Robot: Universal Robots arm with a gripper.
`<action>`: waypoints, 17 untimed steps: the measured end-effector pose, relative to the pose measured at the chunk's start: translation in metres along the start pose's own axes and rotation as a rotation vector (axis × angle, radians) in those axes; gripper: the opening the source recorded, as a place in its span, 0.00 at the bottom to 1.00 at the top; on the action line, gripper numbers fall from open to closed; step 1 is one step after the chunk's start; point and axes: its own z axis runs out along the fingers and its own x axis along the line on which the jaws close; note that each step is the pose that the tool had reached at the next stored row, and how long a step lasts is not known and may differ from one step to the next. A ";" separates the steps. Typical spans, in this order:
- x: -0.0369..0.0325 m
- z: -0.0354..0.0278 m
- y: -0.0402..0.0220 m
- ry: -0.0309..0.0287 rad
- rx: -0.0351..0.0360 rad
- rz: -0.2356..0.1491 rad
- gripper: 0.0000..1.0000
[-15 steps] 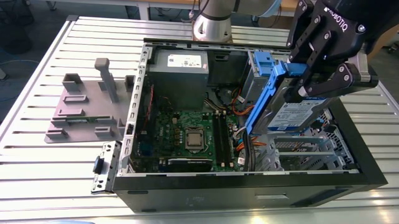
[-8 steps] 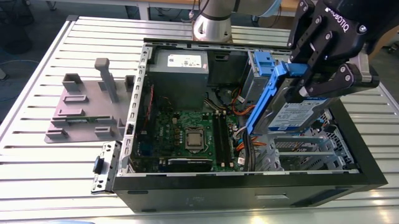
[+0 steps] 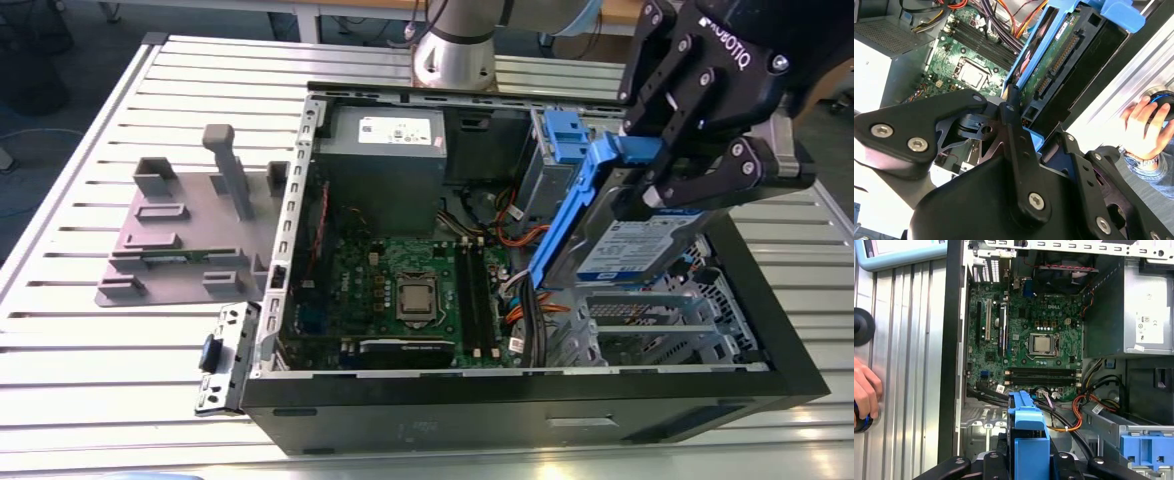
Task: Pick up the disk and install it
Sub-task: 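Insert the first disk wire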
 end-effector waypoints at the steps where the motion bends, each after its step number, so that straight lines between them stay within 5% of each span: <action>1: 0.0000 0.0000 -0.0002 0.0000 0.0000 0.000 0.37; 17: 0.0001 0.0005 -0.0042 -0.0001 0.0000 0.000 0.37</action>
